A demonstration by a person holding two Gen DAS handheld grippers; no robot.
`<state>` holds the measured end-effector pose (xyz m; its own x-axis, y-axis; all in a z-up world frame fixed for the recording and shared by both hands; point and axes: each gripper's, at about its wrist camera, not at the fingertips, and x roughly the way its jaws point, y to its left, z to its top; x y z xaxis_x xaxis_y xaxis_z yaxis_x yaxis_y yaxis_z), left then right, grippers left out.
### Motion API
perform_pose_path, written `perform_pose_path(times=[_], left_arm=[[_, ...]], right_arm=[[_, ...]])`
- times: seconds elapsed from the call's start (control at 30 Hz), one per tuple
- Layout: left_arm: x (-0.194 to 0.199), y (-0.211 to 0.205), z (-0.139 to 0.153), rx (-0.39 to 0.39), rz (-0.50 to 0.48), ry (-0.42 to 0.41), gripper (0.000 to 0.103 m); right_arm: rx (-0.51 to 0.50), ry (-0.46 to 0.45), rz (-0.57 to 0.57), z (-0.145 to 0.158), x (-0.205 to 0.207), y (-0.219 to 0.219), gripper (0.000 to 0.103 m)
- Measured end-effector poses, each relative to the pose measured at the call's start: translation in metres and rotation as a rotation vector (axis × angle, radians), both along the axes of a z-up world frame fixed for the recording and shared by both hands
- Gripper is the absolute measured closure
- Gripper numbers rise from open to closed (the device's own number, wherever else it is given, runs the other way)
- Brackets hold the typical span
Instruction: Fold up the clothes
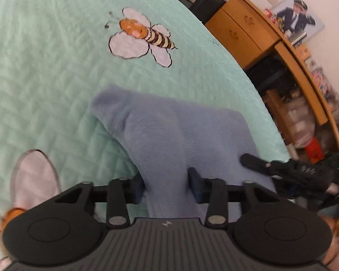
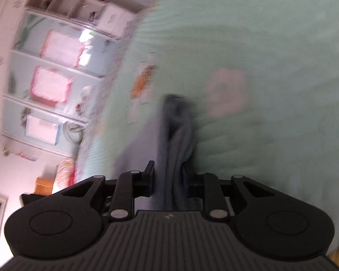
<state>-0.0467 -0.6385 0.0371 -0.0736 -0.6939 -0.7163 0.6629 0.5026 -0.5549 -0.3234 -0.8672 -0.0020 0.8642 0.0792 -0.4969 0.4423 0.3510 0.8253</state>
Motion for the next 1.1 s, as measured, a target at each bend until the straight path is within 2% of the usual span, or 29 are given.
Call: perform_pose_path(times=[0.07,0.1,0.17,0.23,0.3,0.37,0.43,0.5,0.53,0.57,0.6,0.63,0.67,0.7,0.77,0.8,0.83,0.9,1.0,1.07,1.1], left_arm=[[0.001,0.007,0.0,-0.021,0.044,0.023,0.054],[-0.005,0.01,0.006,-0.018,0.064,-0.002,0.054],[-0.028,0.027,0.02,-0.006,0.111,-0.083,0.052],[-0.062,0.048,0.04,-0.025,0.147,-0.189,0.053],[-0.096,0.064,0.056,-0.081,0.118,-0.242,0.051],[-0.128,0.076,0.065,-0.141,0.059,-0.262,0.05],[-0.154,0.079,0.054,-0.133,0.002,-0.237,0.048],[-0.173,0.077,0.029,-0.048,-0.03,-0.245,0.048],[-0.182,0.078,0.02,-0.032,-0.047,-0.312,0.048],[-0.191,0.078,0.014,-0.025,-0.063,-0.372,0.048],[-0.196,0.079,0.015,-0.027,-0.065,-0.403,0.048],[-0.197,0.079,0.016,-0.025,-0.056,-0.405,0.048],[-0.197,0.079,0.019,-0.023,-0.053,-0.403,0.048],[-0.196,0.08,0.021,-0.022,-0.046,-0.395,0.048],[-0.191,0.086,0.023,-0.033,-0.021,-0.356,0.048],[-0.189,0.091,0.023,-0.056,0.002,-0.328,0.048],[-0.187,0.093,0.021,-0.068,0.016,-0.311,0.048],[-0.188,0.094,0.013,-0.06,0.022,-0.305,0.048],[-0.191,0.087,0.024,-0.002,0.017,-0.315,0.048],[-0.193,0.082,0.035,0.044,0.01,-0.325,0.048],[-0.194,0.08,0.042,0.071,0.011,-0.336,0.048]], right_arm=[[-0.086,-0.024,0.034,-0.002,0.004,0.003,0.072],[-0.116,-0.027,0.043,0.003,0.001,0.005,0.07],[-0.196,-0.018,0.044,0.017,-0.008,0.011,0.064],[-0.291,-0.028,0.013,0.041,-0.03,0.021,0.064],[-0.337,-0.104,0.046,0.065,-0.047,0.041,0.064],[-0.24,-0.205,0.12,0.072,-0.059,0.061,0.064],[-0.126,-0.241,0.192,0.063,-0.064,0.08,0.064],[-0.066,-0.194,0.218,0.039,-0.067,0.091,0.064],[-0.036,-0.161,0.226,0.024,-0.067,0.095,0.073],[-0.051,-0.108,0.224,0.009,-0.068,0.099,0.103],[-0.115,-0.089,0.218,0.0,-0.071,0.102,0.103],[-0.117,-0.125,0.212,-0.007,-0.074,0.1,0.103],[-0.078,-0.133,0.19,-0.01,-0.074,0.097,0.103],[-0.042,-0.139,0.169,-0.012,-0.074,0.093,0.103],[-0.113,-0.127,0.183,0.004,-0.074,0.098,0.103],[-0.149,-0.124,0.19,0.012,-0.076,0.102,0.099],[-0.133,-0.144,0.177,0.01,-0.081,0.101,0.097],[-0.116,-0.154,0.155,0.001,-0.086,0.1,0.103],[-0.111,-0.096,0.14,0.005,-0.071,0.098,0.103],[-0.217,-0.01,0.167,0.032,-0.068,0.11,0.102],[-0.279,0.034,0.185,0.047,-0.071,0.12,0.097]])
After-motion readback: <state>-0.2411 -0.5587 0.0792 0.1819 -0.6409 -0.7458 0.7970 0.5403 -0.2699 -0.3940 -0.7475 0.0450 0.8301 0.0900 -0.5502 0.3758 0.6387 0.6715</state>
